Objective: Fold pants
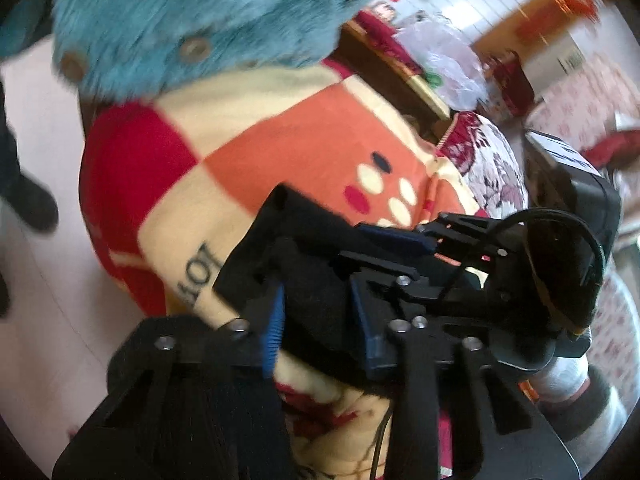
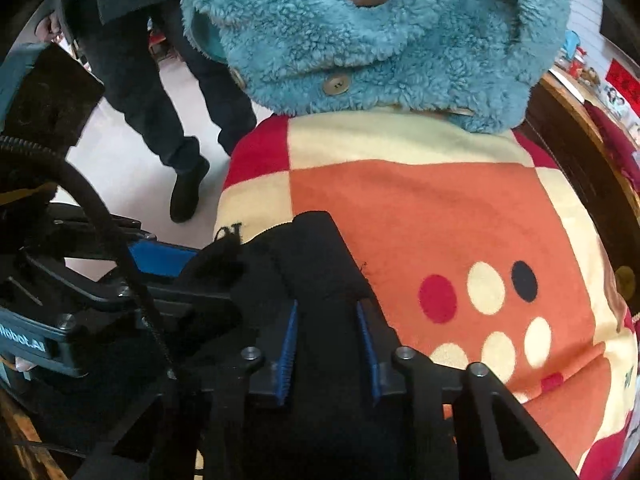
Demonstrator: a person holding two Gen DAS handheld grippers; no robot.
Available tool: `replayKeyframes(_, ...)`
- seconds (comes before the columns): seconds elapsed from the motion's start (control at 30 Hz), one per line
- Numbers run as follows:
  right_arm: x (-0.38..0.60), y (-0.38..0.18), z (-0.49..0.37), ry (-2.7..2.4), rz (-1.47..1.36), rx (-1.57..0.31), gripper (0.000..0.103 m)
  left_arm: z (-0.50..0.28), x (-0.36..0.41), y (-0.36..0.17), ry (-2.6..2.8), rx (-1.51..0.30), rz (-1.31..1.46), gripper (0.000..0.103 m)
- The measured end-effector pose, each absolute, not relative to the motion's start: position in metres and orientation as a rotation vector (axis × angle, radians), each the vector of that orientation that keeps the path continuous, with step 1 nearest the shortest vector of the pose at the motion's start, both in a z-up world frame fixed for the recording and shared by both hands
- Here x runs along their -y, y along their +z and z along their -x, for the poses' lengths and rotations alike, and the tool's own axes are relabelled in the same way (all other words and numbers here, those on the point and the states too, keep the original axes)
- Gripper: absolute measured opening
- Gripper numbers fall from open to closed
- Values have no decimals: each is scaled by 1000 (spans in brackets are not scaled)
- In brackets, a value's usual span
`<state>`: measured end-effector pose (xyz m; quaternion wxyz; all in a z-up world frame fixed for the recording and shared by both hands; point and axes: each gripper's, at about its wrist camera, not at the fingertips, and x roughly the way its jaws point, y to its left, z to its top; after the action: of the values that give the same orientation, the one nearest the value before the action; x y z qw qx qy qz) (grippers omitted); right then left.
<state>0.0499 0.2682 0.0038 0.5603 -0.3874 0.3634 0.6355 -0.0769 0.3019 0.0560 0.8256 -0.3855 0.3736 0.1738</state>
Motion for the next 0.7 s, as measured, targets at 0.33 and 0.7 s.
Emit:
replayKeyframes(0.33,-271,33,-72,1430,730,-830,12,75,-303,72,392,-772,664,20)
replayKeyframes(0.7,-258,18,-88,1369,415,-975,20,91,-311,49,524,-852,613,21)
